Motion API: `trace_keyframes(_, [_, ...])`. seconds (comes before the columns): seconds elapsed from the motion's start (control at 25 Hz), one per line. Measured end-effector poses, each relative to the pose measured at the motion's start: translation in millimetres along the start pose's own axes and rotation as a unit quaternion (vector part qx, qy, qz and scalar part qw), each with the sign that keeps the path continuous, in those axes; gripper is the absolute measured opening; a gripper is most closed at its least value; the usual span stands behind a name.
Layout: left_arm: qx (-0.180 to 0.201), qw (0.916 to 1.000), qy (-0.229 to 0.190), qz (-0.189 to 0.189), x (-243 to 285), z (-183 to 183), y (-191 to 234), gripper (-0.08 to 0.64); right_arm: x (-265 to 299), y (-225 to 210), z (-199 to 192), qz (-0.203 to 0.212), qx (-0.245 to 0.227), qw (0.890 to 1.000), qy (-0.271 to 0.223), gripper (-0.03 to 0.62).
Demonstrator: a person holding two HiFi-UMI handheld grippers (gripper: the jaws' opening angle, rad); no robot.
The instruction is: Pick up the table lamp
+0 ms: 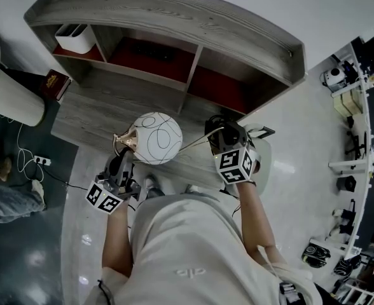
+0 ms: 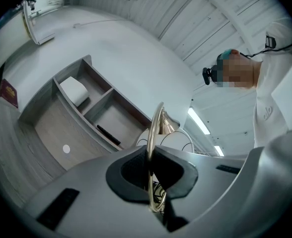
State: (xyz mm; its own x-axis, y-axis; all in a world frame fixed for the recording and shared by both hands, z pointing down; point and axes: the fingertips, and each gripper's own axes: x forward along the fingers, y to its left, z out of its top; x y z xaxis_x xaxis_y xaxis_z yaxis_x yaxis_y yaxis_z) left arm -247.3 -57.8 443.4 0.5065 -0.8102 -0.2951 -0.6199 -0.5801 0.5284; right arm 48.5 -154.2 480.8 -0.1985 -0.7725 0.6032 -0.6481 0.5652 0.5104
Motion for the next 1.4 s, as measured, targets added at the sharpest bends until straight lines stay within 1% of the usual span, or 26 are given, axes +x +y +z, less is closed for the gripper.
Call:
trace_keyframes(0.64, [-0.005, 1.0000, -0.005, 0.004, -5.6, -2.1, -2.9, 0.021, 0.3, 8.7, -7.7, 0.007, -0.013, 1.000, 0.000, 0.077])
trace_keyframes(1.4, [-0.003, 1.0000, 0.006, 0.004, 0.6, -3.0, 6.3, 0.022, 14.2, 15.7, -14.2, 0.020, -0.002, 1.000, 0.009, 0.075])
